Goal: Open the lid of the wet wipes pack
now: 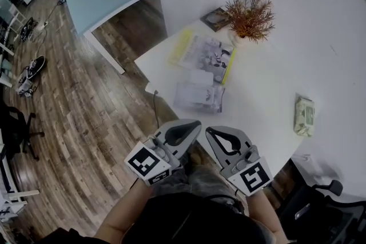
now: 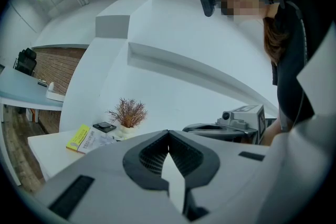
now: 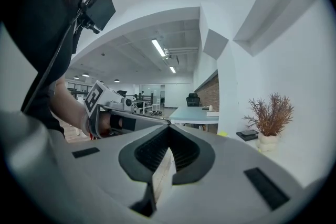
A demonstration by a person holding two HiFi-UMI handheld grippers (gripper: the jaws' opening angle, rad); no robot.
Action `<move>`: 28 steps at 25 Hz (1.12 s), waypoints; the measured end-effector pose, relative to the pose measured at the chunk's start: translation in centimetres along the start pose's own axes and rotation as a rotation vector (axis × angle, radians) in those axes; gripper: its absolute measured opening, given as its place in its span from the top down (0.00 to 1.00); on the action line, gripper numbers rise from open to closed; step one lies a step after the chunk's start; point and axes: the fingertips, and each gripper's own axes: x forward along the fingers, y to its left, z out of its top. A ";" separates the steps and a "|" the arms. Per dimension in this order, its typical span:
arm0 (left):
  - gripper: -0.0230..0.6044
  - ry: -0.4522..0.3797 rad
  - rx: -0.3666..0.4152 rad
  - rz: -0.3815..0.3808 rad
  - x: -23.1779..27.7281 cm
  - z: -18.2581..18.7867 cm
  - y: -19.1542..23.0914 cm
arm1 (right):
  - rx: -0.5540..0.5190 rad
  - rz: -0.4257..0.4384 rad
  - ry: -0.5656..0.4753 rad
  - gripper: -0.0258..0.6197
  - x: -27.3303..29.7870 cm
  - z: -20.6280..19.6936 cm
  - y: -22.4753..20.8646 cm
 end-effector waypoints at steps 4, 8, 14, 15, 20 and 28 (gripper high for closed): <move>0.94 -0.003 -0.006 -0.008 -0.3 0.0 -0.7 | -0.003 0.013 -0.007 0.93 -0.3 0.2 0.6; 0.94 -0.010 -0.005 -0.010 -0.6 0.0 -1.1 | -0.004 0.024 -0.014 0.93 -0.7 0.3 1.2; 0.94 -0.006 0.007 -0.014 -0.9 0.0 -1.6 | 0.007 0.026 -0.023 0.93 -1.0 0.5 1.4; 0.94 -0.005 0.009 -0.013 -1.0 0.0 -1.5 | 0.007 0.027 -0.026 0.93 -1.0 0.5 1.5; 0.94 -0.004 0.006 -0.004 -1.1 0.1 -1.4 | 0.005 0.041 -0.019 0.93 -0.8 0.4 1.8; 0.94 0.000 0.008 0.012 -1.0 0.1 -0.9 | 0.014 0.052 -0.021 0.93 -0.7 0.3 1.5</move>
